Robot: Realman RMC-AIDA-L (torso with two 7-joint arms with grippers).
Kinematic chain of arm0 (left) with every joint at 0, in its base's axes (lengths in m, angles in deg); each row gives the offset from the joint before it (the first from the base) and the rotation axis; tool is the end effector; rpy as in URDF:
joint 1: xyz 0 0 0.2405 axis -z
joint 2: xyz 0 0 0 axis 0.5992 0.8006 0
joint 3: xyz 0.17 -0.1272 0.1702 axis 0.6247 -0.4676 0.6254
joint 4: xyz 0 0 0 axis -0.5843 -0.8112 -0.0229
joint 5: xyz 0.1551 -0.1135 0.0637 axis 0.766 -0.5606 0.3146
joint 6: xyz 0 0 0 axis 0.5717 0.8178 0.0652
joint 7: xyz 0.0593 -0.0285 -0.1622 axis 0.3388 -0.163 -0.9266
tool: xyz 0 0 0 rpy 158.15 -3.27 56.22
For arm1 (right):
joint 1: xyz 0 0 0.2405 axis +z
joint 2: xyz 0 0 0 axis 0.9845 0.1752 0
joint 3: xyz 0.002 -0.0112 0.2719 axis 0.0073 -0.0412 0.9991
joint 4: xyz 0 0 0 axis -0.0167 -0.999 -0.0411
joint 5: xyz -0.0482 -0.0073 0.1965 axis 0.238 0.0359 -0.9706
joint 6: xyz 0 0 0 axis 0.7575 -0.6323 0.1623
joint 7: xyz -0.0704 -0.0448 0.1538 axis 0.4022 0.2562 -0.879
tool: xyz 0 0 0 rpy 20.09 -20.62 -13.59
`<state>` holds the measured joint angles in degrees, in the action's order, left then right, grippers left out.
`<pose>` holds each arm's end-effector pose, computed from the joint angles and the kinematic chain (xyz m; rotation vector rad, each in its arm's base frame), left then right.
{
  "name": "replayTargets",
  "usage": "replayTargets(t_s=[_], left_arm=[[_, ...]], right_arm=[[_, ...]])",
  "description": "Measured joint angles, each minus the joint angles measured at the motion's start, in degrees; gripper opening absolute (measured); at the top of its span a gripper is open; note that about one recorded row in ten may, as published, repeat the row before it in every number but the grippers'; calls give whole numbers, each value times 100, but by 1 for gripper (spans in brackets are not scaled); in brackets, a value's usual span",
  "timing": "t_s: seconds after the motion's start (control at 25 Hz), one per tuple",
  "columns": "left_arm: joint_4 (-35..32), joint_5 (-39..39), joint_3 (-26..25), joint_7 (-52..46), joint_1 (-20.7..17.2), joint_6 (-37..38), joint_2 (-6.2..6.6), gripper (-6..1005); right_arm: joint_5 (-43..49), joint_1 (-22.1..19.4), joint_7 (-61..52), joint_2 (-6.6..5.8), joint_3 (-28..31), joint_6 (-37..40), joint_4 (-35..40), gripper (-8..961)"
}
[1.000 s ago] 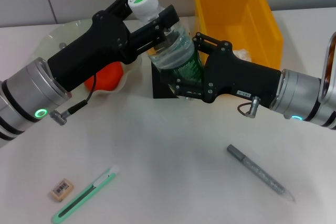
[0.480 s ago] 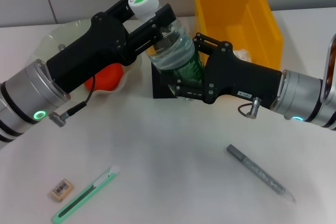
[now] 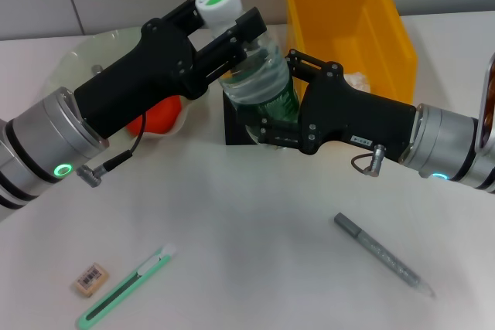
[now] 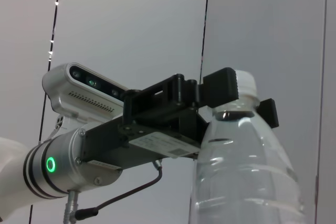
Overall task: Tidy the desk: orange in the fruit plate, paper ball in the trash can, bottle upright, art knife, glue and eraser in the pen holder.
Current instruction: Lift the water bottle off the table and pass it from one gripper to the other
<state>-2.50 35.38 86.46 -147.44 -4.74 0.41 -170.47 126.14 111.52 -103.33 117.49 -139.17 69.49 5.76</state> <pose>-0.1514 0.3458 -0.0490 -2.3773 -0.4157 -1.5523 0.2031 0.3437 -0.0623 -2.4513 0.0551 1.0899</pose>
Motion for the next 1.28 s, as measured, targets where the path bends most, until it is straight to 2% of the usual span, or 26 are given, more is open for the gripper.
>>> replayTargets(t_s=[0.68, 1.28], left_arm=[[-78, -19, 16, 45, -42, -25, 0, 453], [-76, -68, -7, 142, -83, -33, 0, 447]], right_arm=[[-8, 18, -11, 0, -17, 7, 0, 763], [-10, 29, -79, -1, -17, 10, 18, 763]])
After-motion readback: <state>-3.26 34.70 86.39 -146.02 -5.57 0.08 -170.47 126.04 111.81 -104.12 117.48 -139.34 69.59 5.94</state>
